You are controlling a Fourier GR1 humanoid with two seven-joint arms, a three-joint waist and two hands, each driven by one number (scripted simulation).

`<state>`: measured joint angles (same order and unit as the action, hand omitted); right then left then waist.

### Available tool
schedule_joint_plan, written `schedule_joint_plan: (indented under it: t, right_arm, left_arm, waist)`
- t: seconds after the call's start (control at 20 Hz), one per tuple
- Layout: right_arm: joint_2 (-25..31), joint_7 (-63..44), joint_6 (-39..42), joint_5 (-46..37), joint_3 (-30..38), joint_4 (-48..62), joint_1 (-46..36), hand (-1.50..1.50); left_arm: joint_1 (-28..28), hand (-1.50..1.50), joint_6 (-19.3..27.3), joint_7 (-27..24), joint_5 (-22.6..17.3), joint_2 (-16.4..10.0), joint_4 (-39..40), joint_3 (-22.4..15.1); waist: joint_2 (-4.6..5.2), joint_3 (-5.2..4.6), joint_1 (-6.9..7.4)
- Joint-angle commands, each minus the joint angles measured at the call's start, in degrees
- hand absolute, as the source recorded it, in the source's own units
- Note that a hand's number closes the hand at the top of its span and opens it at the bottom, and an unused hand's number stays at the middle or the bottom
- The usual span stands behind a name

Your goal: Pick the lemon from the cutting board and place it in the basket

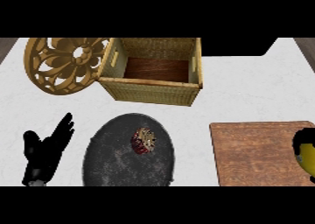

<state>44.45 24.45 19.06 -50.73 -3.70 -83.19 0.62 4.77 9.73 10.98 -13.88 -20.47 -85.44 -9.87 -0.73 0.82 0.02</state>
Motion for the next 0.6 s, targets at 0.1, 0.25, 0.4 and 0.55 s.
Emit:
schedule_joint_plan:
  t: [0.1,0.25,0.4,0.55]
  right_arm:
    - [-0.6,3.2,-4.0,-3.0,-0.3,3.9,-2.0,1.50]
    - [-16.6,-20.0,3.2,-5.8,-9.4,-9.0,-5.8,1.50]
    - [-22.2,-25.4,3.3,-6.7,-11.0,-8.7,-8.0,1.50]
    - [-29.2,-33.9,3.3,-9.6,-13.8,-10.3,-11.0,1.50]
  left_arm:
    - [-0.9,0.00,-1.7,3.3,-0.2,0.9,7.1,-0.3]
    - [2.0,0.00,-2.6,2.5,-0.3,-0.8,3.8,-0.6]
    - [0.1,0.00,-2.0,2.2,0.2,-0.3,1.7,-1.0]
    - [-0.3,0.00,-2.7,2.4,0.5,-0.8,1.9,-1.4]
  waist:
    - [0.93,-0.81,-0.12]
    - [0.73,-1.39,2.04]
    - [1.18,-1.70,4.25]
    - [0.98,-1.74,5.32]
